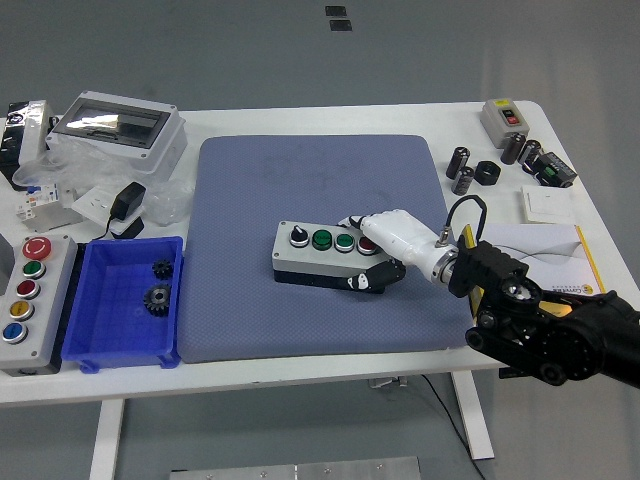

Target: Pick up the button,place it on the desk,press the button,press the button

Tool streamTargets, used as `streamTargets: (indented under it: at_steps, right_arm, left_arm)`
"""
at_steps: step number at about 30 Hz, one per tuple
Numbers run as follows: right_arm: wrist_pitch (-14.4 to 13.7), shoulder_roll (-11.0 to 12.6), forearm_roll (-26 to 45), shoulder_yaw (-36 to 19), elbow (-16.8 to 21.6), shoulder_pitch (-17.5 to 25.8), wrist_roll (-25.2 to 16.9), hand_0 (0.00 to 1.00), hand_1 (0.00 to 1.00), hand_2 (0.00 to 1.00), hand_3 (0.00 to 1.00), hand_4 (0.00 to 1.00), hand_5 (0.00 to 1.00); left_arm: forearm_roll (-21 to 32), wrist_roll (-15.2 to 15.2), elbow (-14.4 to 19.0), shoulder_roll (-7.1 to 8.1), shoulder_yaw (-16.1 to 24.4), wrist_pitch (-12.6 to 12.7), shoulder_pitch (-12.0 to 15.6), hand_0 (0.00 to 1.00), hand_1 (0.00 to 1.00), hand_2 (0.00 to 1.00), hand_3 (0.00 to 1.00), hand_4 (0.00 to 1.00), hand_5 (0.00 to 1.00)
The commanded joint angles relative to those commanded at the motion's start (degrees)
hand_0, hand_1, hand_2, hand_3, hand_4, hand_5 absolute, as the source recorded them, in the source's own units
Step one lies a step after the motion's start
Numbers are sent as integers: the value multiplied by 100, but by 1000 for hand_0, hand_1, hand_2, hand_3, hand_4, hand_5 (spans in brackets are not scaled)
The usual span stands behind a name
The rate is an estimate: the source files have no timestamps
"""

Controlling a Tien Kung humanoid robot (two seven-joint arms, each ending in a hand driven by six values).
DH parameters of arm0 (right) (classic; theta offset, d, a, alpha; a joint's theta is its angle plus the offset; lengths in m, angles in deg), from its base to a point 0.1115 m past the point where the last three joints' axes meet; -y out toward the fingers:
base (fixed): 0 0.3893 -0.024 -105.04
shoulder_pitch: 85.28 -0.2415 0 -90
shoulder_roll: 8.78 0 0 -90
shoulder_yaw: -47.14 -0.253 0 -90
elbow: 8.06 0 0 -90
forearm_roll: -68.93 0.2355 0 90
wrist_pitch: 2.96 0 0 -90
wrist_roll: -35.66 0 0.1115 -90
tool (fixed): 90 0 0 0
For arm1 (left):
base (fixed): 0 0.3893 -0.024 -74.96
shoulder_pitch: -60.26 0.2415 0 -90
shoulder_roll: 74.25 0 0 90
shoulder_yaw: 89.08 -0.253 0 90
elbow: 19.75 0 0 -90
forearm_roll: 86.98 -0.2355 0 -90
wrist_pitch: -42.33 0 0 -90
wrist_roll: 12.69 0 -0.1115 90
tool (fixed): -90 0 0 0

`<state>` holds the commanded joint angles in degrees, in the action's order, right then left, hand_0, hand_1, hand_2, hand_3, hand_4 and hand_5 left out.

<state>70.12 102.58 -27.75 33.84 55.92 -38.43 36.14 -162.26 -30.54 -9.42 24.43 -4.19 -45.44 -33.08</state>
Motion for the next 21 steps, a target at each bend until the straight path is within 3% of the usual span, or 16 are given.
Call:
streamTargets:
  at_steps: [5,6,11,12,17,18,21]
  right_arm:
    - [24,26,66,81,-8,-62,-85,652,653,640,643,221,98]
    - [26,32,68,86,-4,-67,-92,746,715,708,688,295,116]
    - [31,90,72,108,43,-87,-103,746,715,708,688,295,116]
    - [34,100,71,109,53,-90,-100,812,770,791,752,354,121]
    - [82,164,126,103,146,-121,-82,812,770,791,752,354,121]
    - [101,174,156,104,166,-132,-80,839,805,833,847,378,118]
    - [168,205,270,99,223,-166,-74,839,805,833,847,378,118]
  left_arm:
    - [-37,-5,1,19,18,-6,1,670,629,563,608,638,229]
    - [-38,-5,1,19,17,-8,2,670,629,564,607,637,232]
    - [-60,-6,2,19,26,-13,4,670,629,564,607,637,232]
    - [-66,-7,3,20,32,-12,6,669,629,564,607,636,233]
    - [-96,-21,10,31,55,-13,13,669,629,564,607,636,233]
    - [-104,-21,11,34,63,-13,11,670,629,563,606,636,232]
    - [-128,-18,11,41,80,-19,-2,670,629,563,606,636,232]
